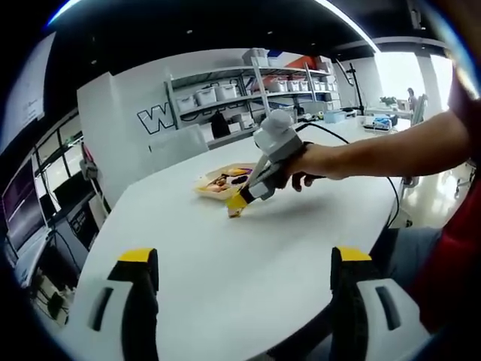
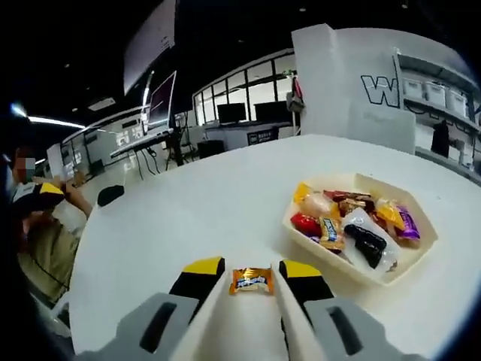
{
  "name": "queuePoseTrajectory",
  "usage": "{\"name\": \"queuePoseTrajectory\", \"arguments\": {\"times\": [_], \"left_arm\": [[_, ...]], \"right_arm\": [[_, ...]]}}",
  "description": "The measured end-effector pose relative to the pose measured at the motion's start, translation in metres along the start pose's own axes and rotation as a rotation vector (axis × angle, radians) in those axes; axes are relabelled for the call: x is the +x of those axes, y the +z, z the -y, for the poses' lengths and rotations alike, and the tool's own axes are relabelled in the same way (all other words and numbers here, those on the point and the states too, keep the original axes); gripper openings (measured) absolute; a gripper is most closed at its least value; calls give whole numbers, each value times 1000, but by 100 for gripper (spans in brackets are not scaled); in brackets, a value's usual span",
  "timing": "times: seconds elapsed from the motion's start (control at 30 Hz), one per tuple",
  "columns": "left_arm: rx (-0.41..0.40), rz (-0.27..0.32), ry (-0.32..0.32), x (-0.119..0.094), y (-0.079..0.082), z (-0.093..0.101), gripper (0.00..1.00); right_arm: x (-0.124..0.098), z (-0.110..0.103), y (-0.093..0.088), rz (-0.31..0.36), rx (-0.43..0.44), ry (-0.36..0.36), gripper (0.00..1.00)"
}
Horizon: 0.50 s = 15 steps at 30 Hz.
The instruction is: Place the target food into the container with the food tongs after gripping and lifting it, then release it inside without dropping or visibly crushing the food.
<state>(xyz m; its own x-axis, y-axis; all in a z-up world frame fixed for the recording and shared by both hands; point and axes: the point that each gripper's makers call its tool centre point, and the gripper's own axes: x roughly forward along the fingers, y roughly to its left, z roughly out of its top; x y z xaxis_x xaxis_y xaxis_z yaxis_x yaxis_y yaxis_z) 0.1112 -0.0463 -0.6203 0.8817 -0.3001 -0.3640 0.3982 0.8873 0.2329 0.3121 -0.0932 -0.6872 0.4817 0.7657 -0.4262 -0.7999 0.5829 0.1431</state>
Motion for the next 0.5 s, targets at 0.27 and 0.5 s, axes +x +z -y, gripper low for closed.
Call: {"name": "queuePoseTrajectory", "arguments": {"times": [0.27, 0.5], "left_arm": [[2, -6, -9, 5, -2, 5, 92], [5, -4, -8, 4, -1, 4, 92]], "right_arm": [[0, 5, -3, -21, 14, -34, 16], [-4, 8, 1, -6, 69, -48, 16]]}}
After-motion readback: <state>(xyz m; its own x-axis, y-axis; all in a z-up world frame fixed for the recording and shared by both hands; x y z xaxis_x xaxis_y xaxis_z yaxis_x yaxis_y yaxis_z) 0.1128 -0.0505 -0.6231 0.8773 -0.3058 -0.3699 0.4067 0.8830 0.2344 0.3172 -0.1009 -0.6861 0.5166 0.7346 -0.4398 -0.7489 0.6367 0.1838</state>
